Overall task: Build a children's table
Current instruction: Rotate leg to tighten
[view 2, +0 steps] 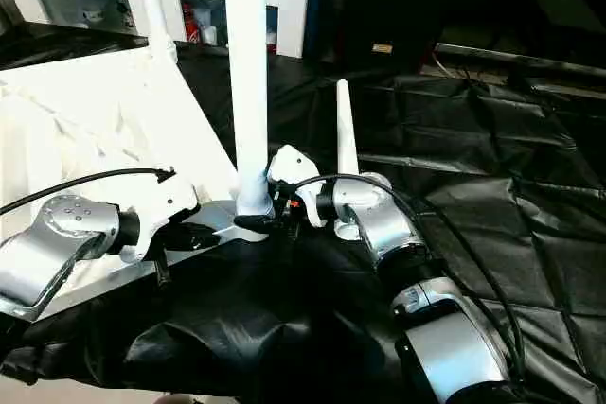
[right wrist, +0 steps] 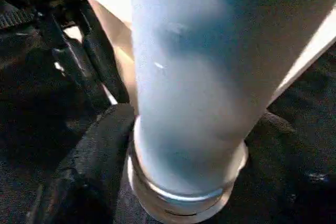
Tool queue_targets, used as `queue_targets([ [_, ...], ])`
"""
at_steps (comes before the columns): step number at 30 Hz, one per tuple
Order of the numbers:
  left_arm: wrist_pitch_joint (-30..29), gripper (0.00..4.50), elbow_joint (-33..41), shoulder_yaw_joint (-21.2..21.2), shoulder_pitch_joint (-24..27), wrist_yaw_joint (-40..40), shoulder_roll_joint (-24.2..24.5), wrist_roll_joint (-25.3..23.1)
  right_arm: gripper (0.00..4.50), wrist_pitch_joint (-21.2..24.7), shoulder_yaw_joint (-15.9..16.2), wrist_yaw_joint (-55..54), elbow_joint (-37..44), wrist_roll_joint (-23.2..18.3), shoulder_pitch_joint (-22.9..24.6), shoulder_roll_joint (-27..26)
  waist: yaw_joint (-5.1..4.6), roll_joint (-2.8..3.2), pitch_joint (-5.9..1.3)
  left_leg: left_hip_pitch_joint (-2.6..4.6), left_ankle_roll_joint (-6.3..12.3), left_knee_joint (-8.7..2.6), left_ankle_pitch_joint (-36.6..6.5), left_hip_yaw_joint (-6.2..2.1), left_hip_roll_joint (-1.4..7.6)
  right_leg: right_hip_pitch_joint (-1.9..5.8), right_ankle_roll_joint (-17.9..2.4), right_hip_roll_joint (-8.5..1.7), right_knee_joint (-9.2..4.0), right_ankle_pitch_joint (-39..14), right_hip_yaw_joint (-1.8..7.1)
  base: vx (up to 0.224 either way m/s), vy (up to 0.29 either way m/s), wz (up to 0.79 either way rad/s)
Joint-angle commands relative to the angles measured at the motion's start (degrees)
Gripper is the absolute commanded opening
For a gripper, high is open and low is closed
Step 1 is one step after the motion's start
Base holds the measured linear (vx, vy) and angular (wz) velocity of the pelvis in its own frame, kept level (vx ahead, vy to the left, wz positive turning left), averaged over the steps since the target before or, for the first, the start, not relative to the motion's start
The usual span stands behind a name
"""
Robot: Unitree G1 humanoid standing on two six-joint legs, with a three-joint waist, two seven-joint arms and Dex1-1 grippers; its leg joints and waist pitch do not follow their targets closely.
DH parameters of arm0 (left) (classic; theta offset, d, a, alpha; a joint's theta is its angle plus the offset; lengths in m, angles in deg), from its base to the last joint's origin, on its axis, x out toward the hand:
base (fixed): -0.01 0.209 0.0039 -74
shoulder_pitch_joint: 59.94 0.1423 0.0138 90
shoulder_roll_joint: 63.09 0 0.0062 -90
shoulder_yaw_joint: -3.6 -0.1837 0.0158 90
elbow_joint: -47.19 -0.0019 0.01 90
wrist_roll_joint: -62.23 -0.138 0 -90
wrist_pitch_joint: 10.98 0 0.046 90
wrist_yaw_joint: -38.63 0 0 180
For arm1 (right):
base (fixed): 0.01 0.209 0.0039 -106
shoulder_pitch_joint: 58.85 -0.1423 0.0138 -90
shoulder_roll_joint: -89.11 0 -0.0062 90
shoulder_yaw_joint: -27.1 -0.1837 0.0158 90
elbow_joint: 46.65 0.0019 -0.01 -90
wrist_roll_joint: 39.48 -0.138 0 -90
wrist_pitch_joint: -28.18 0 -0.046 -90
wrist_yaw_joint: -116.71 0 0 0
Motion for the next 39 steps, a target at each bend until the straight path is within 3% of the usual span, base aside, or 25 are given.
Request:
queue_targets([
  [1, 1.2, 0.00, 1.4, -1.4, -0.1, 2.0, -0.2, 0.6, 2.95, -0.8, 0.3, 0.4, -0.8, 0.2, -0.8, 0.1, -0.24, 1.04, -3.77, -0.11, 2.79, -3.48, -3.7, 0.68, 0.58, 4.45, -15.2, -3.44, -3.04, -0.6, 2.49, 0.000, 0.000, 0.00],
  [12, 1.3, 0.00, 1.2, -1.3, 0.1, 1.9, 0.0, 0.7, 2.72, -1.7, 0.4, 0.2, -2.3, 0.5, -0.5, -0.3, -0.25, 1.03, -3.84, -0.18, 2.87, -3.43, -3.3, 0.64, 0.55, 4.56, -15.1, -3.45, -2.97, -0.4, 2.51, 0.000, 0.000, 0.00],
  [14, 0.8, 0.00, 0.5, -0.5, -0.1, 0.6, -1.1, 0.8, 2.72, 0.9, -1.3, -1.7, -3.4, -0.9, 0.2, -1.2, -0.30, 1.02, -3.82, -0.20, 2.93, -3.44, -3.2, 0.65, 0.54, 4.52, -15.2, -3.41, -2.96, -0.2, 2.50, 0.000, 0.000, 0.00],
  [17, -0.3, 0.00, -1.8, 0.8, -1.4, -3.3, -3.6, 0.2, 2.72, 2.9, -3.3, -6.4, -5.4, -1.7, 0.7, -2.4, -0.40, 1.11, -3.65, -0.24, 1.96, -3.64, -5.1, 0.60, 0.59, 4.55, -14.7, -3.51, -3.37, -3.7, 2.50, 0.000, 0.000, 0.00],
  [22, -2.6, 0.00, -8.2, 3.1, -5.8, -12.4, -10.1, -1.4, 2.72, 8.2, -8.4, -20.5, -11.0, -3.8, 0.7, -6.8, -0.44, 1.11, -3.34, 0.15, -0.26, -4.08, -9.9, 0.46, 0.54, 4.22, -11.5, -3.72, -4.60, -14.0, 2.56, 0.000, 0.000, 0.00],
  [24, -3.1, 0.00, -10.5, 3.7, -7.2, -16.2, -12.6, -2.5, 2.71, 8.0, -8.7, -25.7, -13.2, -3.1, 0.4, -8.2, -0.56, 1.09, -3.17, 0.34, -0.90, -4.28, -12.0, 0.31, 0.55, 3.90, -10.2, -3.69, -5.01, -17.7, 2.47, 0.000, 0.000, 0.00],
  [25, -4.0, 0.00, -12.3, 4.2, -8.3, -19.3, -14.7, -3.1, 2.71, 7.9, -8.7, -28.8, -14.7, -2.6, 0.0, -9.5, -0.73, 1.83, -3.19, 0.27, -1.25, -4.23, -12.3, 0.28, 0.53, 3.84, -10.3, -3.75, -4.96, -18.1, 2.52, 0.000, 0.000, 0.00],
  [26, -4.0, 0.00, -12.3, 4.2, -8.3, -19.3, -14.7, -3.1, 2.70, 7.9, -8.7, -28.8, -14.7, -2.6, 0.0, -9.5, -0.75, 1.40, -3.06, 0.40, -1.30, -4.37, -14.1, 0.21, 0.47, 3.79, -9.3, -3.68, -5.42, -20.3, 2.39, 0.000, 0.000, 0.00],
  [27, -5.2, 0.00, -14.6, 4.7, -9.6, -23.7, -18.3, -3.9, 2.70, 8.5, -9.5, -35.2, -17.5, -2.5, -1.1, -12.1, -0.68, 1.81, -3.02, 0.46, -1.33, -4.42, -15.0, 0.07, 0.39, 3.71, -8.9, -3.78, -5.38, -21.5, 2.41, 0.000, 0.000, 0.00],
  [30, -6.8, 0.00, -15.3, 5.2, -10.3, -27.0, -22.8, -3.6, 2.70, 9.3, -11.4, -42.3, -20.6, -3.6, -3.2, -15.8, -0.91, 1.41, -3.00, 0.63, -1.58, -4.51, -16.7, -0.12, 0.21, 3.72, -7.5, -3.79, -5.76, -24.6, 2.28, 0.000, 0.000, 0.00],
  [31, -6.9, 0.00, -15.3, 5.2, -10.3, -27.1, -22.9, -3.6, 2.70, 9.3, -11.4, -42.5, -20.7, -3.7, -3.3, -15.9, -0.87, 1.61, -3.19, 0.62, -1.52, -4.51, -16.3, -0.21, 0.30, 3.68, -7.2, -3.89, -5.71, -23.8, 2.35, 0.000, 0.000, 0.00],
  [35, -7.3, 0.00, -15.7, 5.1, -10.1, -28.1, -23.9, -4.0, 2.70, 9.3, -12.3, -44.0, -21.7, -3.2, -5.0, -17.9, -0.95, 1.38, -3.31, 0.38, -0.61, -4.53, -14.8, -0.13, 0.29, 3.73, -8.3, -3.61, -5.28, -18.9, 2.35, 0.000, 0.000, 0.00],
  [39, -7.5, 0.00, -15.4, 5.5, -10.0, -28.0, -23.2, -3.9, 2.70, 9.0, -12.2, -43.2, -22.5, -3.1, -5.7, -18.3, -1.13, 1.51, -3.14, 0.30, -0.48, -4.67, -15.5, -0.11, 0.32, 3.72, -8.7, -3.64, -5.35, -19.2, 2.32, 0.000, 0.000, 0.00],
])
